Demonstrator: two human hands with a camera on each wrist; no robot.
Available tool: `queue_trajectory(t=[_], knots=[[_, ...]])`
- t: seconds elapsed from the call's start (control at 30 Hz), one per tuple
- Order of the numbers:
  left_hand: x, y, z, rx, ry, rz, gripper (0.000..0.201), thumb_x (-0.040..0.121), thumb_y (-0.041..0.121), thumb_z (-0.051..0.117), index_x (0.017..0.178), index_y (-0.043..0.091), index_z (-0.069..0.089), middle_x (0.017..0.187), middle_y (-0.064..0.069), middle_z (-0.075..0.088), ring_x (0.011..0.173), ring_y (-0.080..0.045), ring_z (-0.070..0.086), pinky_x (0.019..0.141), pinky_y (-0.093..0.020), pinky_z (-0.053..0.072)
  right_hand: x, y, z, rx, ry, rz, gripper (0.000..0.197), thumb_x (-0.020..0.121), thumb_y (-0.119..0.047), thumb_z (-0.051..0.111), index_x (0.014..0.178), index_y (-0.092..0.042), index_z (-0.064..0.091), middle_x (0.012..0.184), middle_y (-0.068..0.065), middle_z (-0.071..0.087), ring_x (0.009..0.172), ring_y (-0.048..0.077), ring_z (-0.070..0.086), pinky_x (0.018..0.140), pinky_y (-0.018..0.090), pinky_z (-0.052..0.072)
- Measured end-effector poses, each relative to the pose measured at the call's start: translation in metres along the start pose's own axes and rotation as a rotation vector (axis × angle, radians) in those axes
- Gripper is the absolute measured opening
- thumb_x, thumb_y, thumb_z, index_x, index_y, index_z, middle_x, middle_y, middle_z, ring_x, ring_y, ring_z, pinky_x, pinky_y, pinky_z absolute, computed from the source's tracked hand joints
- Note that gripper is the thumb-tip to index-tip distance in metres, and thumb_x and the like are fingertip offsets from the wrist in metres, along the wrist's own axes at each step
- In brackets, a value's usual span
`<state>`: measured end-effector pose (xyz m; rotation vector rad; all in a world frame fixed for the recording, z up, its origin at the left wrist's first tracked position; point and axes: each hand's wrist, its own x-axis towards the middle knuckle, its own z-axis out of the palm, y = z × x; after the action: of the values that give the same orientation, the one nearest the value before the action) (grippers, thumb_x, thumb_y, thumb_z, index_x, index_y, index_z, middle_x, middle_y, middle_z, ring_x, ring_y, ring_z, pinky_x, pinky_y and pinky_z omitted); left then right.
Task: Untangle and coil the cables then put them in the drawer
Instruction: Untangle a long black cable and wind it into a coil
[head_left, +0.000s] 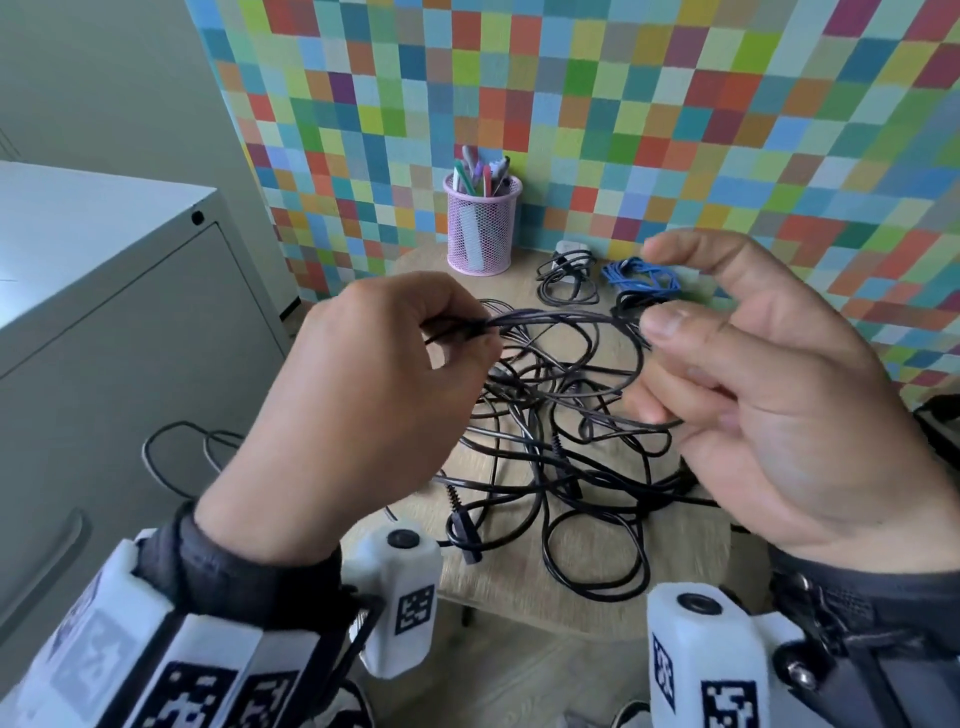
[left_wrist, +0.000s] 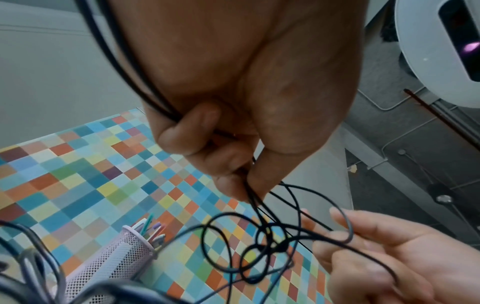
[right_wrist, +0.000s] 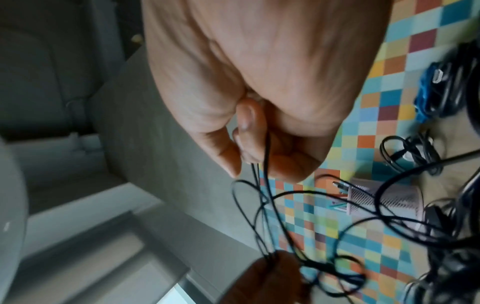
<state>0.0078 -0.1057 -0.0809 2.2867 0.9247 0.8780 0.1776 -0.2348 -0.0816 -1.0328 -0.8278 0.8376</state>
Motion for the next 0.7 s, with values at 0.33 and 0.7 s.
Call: queue_trajectory(t=[0.33, 0.7], knots=[[-0.003, 0.002, 0.005, 0.105, -0.193, 0.069, 0.011, 0.087, 0.033, 0.071, 0.082, 0.038, 0.062, 0.079, 0.028, 0.066, 0.067, 0.009, 0.056, 0.058, -0.007, 0.037, 0.003, -0.011, -0.008, 0.324, 0.108, 0.044, 0.02, 0.089, -0.009, 0.049, 0.092, -0.018, 0.067, 0.076, -0.002, 0.049, 0.052, 0.005, 0.04, 0.048, 0.017, 0.045], [0.0, 0.005, -0.002, -0.494, -0.309, -0.117, 0.011, 0.087, 0.026, 0.076, 0.081, 0.017, 0.074, 0.055, 0.01, 0.067, 0.043, -0.003, 0.046, 0.044, -0.012, 0.036, -0.009, -0.006, -0.01, -0.871, -0.03, -0.223, 0.012, 0.084, -0.035, 0.07, 0.087, -0.034, 0.082, 0.07, -0.018, 0.058, 0.068, 0.009, 0.054, 0.063, 0.014, 0.037]])
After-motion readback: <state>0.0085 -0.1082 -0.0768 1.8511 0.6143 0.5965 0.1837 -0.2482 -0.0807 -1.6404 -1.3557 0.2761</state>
